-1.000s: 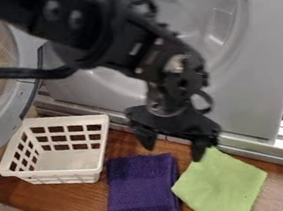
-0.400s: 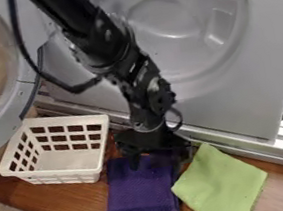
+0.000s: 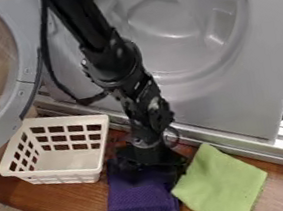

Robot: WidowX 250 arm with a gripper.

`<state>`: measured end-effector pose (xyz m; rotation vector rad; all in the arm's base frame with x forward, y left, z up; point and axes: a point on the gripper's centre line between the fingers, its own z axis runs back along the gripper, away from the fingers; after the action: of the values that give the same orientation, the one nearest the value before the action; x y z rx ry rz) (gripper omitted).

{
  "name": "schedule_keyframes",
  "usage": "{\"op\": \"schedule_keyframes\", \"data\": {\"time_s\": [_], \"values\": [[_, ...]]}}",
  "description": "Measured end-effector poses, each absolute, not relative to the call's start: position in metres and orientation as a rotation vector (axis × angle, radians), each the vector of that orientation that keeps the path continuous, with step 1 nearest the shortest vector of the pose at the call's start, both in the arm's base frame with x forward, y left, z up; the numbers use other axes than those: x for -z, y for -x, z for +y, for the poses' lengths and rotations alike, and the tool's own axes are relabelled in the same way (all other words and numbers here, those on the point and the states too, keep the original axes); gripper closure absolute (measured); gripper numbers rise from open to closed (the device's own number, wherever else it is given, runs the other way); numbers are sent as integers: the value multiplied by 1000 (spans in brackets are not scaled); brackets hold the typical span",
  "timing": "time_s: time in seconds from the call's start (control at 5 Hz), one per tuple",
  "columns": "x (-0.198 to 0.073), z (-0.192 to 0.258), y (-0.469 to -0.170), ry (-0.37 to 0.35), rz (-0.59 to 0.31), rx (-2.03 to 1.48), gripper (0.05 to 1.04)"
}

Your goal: Put the purple towel inside the washing machine

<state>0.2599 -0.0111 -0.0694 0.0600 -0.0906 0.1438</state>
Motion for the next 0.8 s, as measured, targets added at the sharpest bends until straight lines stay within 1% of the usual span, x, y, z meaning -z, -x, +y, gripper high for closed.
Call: {"op": "schedule_keyframes", "data": {"time_s": [0.2,0.4,0.6,0.8], "values": [[73,-14,-264,-101,-94,-123,115],[76,-16,-265,-141,-116,-171,346],[76,-15,-265,-146,-122,-183,557],[76,-15,-264,-151,-118,-185,703]]}}
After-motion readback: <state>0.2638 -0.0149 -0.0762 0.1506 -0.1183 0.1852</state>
